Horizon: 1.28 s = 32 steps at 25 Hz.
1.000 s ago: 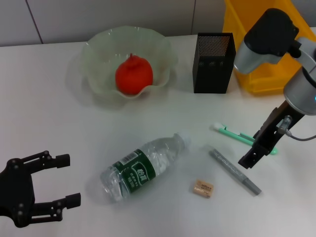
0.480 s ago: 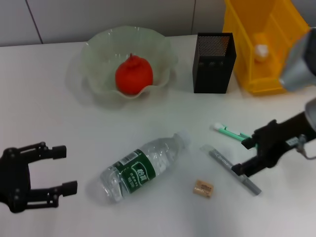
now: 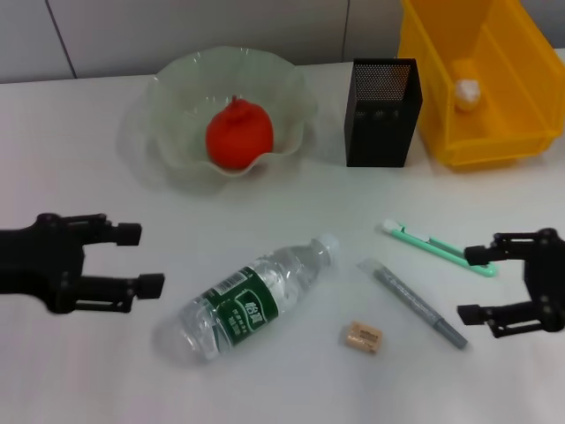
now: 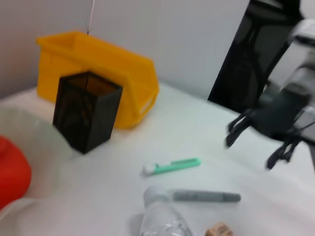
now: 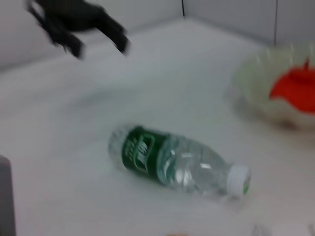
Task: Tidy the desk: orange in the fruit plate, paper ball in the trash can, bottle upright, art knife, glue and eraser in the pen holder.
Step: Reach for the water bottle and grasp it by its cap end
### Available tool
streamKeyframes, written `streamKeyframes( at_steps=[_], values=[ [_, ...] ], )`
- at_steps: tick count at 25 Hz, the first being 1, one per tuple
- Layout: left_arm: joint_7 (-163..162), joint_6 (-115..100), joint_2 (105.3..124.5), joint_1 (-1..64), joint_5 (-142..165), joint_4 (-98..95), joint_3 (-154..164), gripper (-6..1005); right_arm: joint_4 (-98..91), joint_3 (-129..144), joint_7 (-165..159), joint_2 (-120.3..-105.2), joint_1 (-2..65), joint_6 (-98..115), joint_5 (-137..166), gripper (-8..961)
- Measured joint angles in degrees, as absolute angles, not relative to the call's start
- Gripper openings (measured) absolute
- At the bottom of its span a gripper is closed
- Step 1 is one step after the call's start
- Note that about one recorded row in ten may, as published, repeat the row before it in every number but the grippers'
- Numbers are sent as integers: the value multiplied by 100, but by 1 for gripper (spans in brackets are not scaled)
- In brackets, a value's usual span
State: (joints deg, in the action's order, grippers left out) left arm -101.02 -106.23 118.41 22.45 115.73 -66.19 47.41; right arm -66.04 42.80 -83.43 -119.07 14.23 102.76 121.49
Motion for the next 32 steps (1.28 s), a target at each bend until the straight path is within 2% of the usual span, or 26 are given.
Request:
streamKeyframes(
  at_steps=[7,23,32],
  values=[
    [-11893,-9823,11846,2952,12301,-7334,6181,856,-5989,3385,-7340,-11884,1277,10629,12139,819],
    [-15127,-8487,11911,4438,13567,-7761,8987,848,-5957,2621,-6825,-11776,955,11203,12283,819],
    [-16146,-7814,11918,4695,13940,-7645,10095,842,-5855,2663,-6613,-11775,1012,11177,12290,819]
  ],
)
